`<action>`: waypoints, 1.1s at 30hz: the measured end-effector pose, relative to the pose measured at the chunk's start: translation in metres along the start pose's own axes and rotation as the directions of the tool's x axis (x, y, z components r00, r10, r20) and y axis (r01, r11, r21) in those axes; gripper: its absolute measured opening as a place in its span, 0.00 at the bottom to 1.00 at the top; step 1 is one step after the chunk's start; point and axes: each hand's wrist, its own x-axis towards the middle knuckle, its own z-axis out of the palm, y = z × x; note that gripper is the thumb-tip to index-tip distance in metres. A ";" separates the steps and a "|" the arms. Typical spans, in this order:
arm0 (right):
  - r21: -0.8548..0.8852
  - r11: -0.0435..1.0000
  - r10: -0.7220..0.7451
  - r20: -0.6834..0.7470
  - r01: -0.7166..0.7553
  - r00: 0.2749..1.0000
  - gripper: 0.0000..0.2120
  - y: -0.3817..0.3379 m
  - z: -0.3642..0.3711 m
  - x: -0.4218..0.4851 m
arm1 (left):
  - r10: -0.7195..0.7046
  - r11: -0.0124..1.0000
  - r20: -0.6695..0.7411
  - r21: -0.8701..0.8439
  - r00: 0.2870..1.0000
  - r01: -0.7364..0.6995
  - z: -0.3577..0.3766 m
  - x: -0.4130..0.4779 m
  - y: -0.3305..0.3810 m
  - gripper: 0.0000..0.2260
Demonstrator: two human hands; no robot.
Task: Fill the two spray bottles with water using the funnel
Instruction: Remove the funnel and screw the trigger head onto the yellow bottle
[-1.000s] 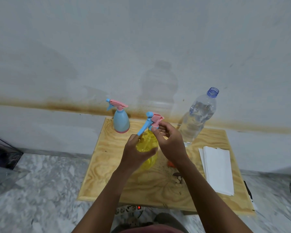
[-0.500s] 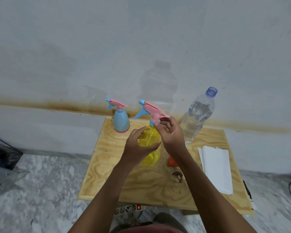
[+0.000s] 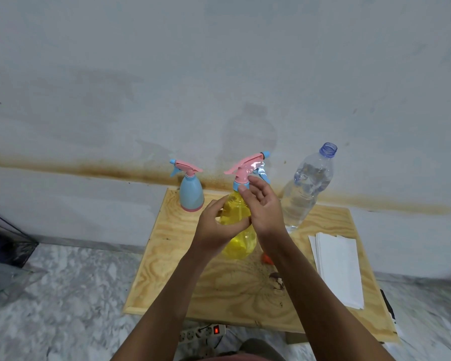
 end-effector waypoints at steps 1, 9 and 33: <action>-0.002 1.000 0.003 -0.006 -0.003 1.000 0.13 0.000 0.001 0.000 | -0.004 1.000 -0.003 0.000 1.000 0.004 0.001 0.000 0.001 0.18; -0.053 0.997 -0.046 0.031 0.047 0.998 0.05 -0.006 -0.006 -0.007 | -0.041 0.999 0.015 -0.013 0.999 0.042 -0.003 0.001 0.014 0.16; -0.211 0.973 -0.062 0.140 0.091 0.988 0.04 -0.018 -0.032 0.003 | -0.047 0.999 0.168 0.000 0.985 0.047 0.009 -0.004 0.012 0.17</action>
